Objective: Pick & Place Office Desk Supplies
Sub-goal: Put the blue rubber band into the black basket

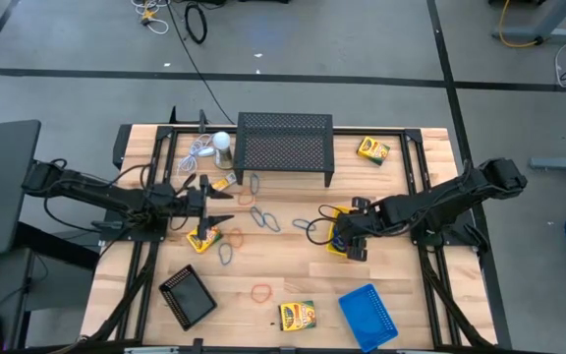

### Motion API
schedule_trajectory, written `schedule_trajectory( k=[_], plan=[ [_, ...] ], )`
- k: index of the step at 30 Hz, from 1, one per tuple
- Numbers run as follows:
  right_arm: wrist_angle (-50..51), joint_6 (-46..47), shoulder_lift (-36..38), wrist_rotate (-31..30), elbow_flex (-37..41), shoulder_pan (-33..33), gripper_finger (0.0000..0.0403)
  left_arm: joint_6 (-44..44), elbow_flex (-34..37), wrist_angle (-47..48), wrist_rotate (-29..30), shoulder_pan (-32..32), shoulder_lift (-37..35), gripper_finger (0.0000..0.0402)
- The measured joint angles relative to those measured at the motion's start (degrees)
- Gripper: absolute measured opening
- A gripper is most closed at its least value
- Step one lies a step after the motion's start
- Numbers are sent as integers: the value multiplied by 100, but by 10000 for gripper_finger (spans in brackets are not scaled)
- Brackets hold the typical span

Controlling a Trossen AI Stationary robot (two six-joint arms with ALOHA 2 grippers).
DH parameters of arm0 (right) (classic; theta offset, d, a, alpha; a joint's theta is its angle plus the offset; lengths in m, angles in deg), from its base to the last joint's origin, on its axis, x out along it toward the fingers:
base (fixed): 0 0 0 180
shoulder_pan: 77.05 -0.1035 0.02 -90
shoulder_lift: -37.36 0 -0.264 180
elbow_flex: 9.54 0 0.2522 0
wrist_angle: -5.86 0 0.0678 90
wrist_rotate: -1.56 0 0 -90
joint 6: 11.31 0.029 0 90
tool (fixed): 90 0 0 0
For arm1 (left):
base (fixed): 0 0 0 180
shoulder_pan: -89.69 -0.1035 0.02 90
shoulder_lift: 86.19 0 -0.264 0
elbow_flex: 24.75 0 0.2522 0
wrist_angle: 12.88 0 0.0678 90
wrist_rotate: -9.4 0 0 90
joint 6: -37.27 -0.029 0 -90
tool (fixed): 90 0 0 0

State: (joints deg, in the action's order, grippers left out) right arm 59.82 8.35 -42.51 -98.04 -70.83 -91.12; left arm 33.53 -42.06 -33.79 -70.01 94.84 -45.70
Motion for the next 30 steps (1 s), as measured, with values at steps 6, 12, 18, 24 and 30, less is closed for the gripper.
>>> schedule_trajectory(
  k=[6, 12, 18, 24, 30],
  plan=[
    [-315, -189, 0, -24, -65, -55, 187, 119, -456, 677, 31, 9, 98, 273],
    [-926, -733, 0, -175, -392, -310, 188, 472, -1111, 1950, 435, 9, 574, 273],
    [-1260, -1342, 0, -708, -610, -542, 187, 830, -1817, 2671, 342, 49, 1502, 266],
    [-1188, -1683, 2, -1111, -621, -651, 187, 608, -2582, 3066, -142, 54, 2687, 259],
    [-1086, -1696, 2, -1125, -621, -664, 187, 180, -3436, 3753, -562, 52, 3810, 258]
  ],
)
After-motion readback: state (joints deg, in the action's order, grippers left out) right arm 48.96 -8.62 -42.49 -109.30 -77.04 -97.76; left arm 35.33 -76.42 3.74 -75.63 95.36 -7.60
